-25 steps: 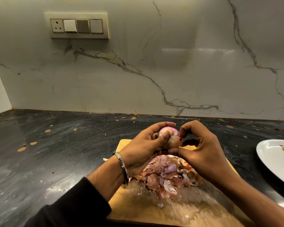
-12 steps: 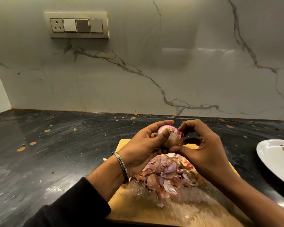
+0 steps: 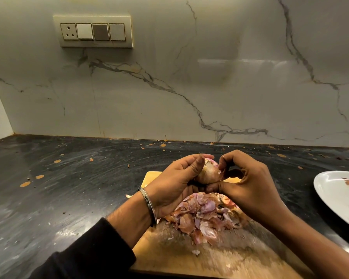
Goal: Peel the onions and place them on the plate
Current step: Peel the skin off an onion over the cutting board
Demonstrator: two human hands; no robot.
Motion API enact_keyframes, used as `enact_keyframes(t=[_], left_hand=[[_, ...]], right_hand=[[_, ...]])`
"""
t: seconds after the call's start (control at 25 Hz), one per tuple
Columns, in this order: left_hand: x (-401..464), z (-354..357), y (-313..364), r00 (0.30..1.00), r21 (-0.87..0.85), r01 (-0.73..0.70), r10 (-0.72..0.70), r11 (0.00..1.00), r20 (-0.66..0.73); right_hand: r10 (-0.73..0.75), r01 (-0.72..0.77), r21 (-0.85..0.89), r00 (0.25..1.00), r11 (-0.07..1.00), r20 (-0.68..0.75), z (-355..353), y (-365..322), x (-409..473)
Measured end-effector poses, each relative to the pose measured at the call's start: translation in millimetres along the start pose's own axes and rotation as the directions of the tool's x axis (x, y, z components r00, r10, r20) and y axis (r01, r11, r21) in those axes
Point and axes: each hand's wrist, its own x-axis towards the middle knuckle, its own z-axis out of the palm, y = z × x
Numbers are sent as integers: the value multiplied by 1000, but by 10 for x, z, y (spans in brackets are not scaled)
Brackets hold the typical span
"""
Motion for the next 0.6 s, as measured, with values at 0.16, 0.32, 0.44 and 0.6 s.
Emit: enact_keyframes(t=[0.16, 0.32, 0.44, 0.6], left_hand=[[1, -11, 2, 1000, 9, 10, -10, 1000, 5], [21, -31, -2, 1000, -3, -8, 8, 1000, -13], [40, -62, 9, 998, 35, -18, 20, 999, -53], [40, -83, 9, 995, 120, 37, -25, 992, -97]], right_hand=[[-16, 16, -13, 1000, 1000, 13, -7, 6, 17], [-24, 24, 3, 999, 1000, -21, 31, -22, 6], [7, -6, 46, 1000, 999, -19, 23, -18, 8], [-4, 4, 7, 1000, 1000, -23, 22, -12, -27]])
